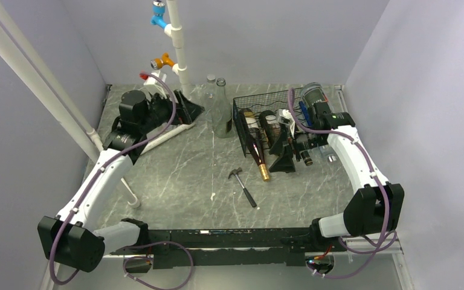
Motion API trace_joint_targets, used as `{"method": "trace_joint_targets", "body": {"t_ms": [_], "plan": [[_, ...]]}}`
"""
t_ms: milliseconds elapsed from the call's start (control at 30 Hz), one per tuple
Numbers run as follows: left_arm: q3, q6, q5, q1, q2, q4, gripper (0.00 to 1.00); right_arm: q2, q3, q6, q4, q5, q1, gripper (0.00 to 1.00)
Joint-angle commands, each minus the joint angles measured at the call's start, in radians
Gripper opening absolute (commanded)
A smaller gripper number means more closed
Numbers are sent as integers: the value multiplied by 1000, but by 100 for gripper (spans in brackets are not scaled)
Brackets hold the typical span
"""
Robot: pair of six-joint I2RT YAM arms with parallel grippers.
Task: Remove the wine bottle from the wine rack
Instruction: Place the wine bottle at the center of the board, then pick up the wine bottle from the wine rack.
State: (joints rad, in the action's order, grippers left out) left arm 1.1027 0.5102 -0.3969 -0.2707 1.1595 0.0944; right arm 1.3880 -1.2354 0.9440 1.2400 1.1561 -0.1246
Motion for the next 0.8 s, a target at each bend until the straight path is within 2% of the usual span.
{"method": "trace_joint_targets", "body": {"t_ms": [0, 300, 600, 767], "plan": [[-4, -86, -15, -60, -43, 33, 100, -9, -35, 41, 11, 50, 12, 96], [-78, -281, 42, -161, -76, 20, 99, -2, -33, 42, 9, 52, 32, 96], [-193, -388, 61, -167, -120, -38, 99, 15, -33, 50, 14, 52, 50, 96], [-230, -401, 45, -168, -124, -59, 100, 17, -32, 53, 13, 52, 65, 96]]}}
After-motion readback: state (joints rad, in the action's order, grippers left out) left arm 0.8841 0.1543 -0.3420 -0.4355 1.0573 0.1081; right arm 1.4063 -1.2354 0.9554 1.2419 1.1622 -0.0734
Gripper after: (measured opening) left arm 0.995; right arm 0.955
